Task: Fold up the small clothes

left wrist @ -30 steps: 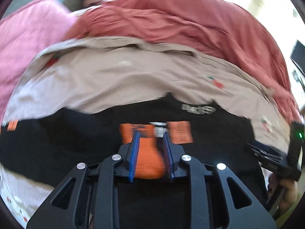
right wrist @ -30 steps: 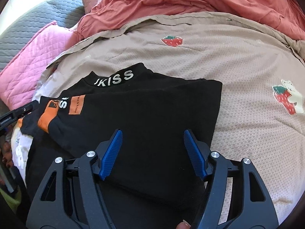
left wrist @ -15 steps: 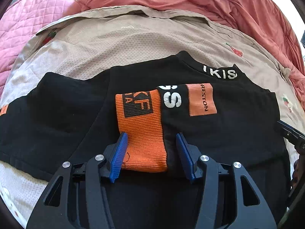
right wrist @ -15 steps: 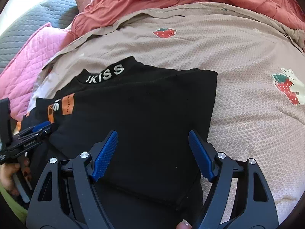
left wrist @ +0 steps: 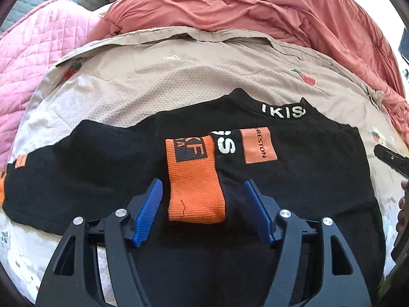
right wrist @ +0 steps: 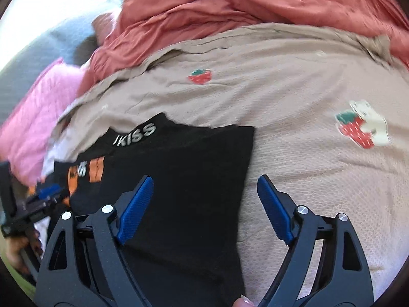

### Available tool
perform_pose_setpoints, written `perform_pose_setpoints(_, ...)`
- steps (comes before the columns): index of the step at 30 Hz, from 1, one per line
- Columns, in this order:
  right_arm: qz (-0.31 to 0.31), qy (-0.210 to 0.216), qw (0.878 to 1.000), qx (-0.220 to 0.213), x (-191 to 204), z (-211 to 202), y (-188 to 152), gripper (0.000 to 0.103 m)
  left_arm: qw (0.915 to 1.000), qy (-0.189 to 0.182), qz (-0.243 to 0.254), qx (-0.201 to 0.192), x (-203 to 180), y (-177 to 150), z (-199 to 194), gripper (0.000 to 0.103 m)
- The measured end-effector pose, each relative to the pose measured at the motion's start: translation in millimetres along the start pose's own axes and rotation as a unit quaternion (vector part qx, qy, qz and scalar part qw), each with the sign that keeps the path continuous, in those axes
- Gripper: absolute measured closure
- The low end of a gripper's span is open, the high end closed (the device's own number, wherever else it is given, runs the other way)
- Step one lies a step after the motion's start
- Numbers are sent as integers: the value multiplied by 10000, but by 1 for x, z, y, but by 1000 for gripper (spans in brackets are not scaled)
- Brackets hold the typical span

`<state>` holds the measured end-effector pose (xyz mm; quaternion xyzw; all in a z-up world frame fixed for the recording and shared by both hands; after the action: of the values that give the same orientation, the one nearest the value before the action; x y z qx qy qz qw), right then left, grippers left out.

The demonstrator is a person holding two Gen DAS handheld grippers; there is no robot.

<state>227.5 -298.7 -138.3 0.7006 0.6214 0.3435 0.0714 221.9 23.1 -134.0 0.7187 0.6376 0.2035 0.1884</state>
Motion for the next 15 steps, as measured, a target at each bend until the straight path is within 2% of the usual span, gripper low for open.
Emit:
perform_pose_setpoints(2,-295,28,9995,55,16,4,-7,27,10000,-49,8,9,1,-3,-2,38)
perform_pose_setpoints(7,-791,240,9953,505,53,26,-39,27,9994,-149,-299,122,18,-12,-1,38)
perform_pose_setpoints(11,-1008,-76,9915,822,48,49,-63,27,9994,-196,-220,192,23,-17,1,38)
perform_pose_setpoints(15,-1170,-157,9908,658,49,44,-68,27,9992,-221,-210,249,25,-23,1,38)
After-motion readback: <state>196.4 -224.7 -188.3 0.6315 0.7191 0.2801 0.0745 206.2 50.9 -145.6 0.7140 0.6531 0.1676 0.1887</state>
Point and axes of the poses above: each gripper's, at about its wrist camera, not at the fingertips, and z roughly the way its jaws point, x to its left, y to its top, the point moved 6 cm from there along z, roughly the way its jaws point, and after that the axes turned 11 degrees about z, right-handed, at the moved point
